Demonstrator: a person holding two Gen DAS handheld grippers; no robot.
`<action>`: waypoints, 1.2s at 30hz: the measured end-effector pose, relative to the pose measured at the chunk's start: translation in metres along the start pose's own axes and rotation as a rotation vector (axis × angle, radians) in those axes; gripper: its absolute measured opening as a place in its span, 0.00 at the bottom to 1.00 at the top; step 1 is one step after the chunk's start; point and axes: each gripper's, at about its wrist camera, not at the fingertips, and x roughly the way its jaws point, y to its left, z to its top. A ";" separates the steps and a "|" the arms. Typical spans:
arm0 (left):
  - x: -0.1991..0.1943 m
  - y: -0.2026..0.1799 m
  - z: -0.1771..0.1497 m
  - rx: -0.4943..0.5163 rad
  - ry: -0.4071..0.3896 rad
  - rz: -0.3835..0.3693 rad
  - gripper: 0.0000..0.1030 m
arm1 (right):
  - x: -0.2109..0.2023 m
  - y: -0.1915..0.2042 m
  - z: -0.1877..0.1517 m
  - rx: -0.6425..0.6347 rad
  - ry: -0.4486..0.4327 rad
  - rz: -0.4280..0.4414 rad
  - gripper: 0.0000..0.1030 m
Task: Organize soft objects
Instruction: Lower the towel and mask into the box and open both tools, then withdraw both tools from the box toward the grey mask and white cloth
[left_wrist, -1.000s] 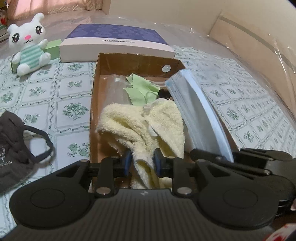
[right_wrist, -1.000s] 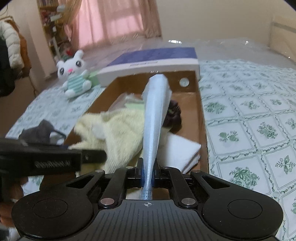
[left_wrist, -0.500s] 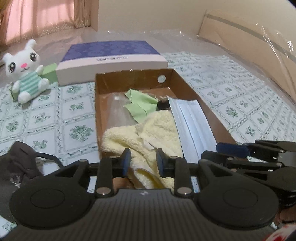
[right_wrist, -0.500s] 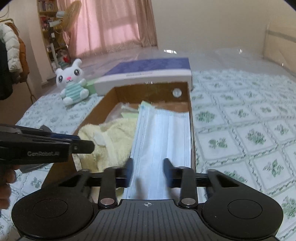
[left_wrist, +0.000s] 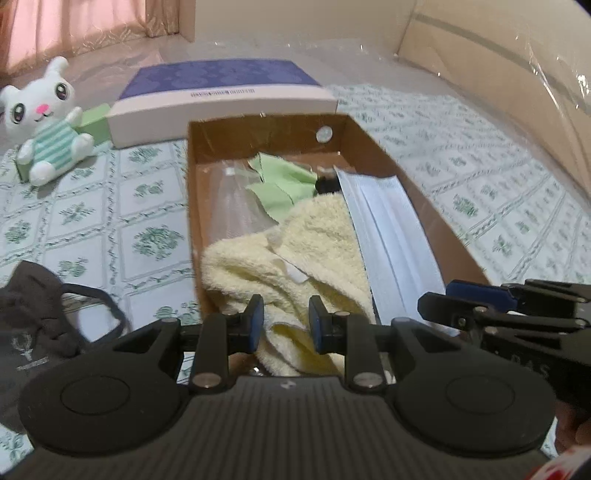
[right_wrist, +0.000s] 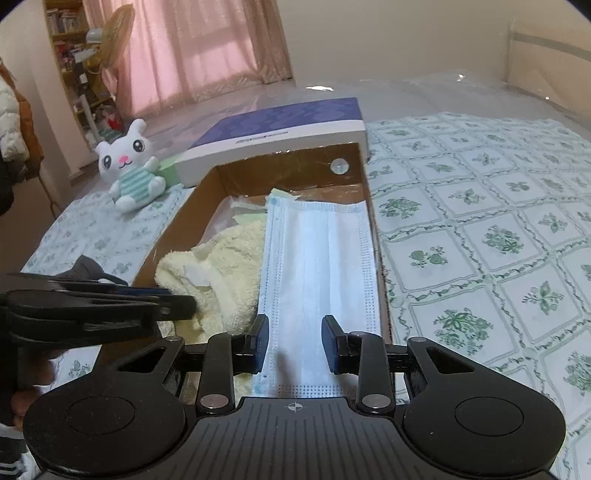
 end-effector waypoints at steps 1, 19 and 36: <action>-0.006 0.001 0.000 -0.003 -0.009 0.001 0.22 | -0.003 0.000 0.000 0.010 -0.001 0.001 0.38; -0.122 0.022 -0.034 -0.079 -0.054 0.047 0.39 | -0.075 0.033 -0.008 0.069 -0.058 0.009 0.66; -0.212 0.039 -0.096 -0.145 -0.091 0.103 0.44 | -0.134 0.089 -0.041 -0.016 -0.047 0.081 0.67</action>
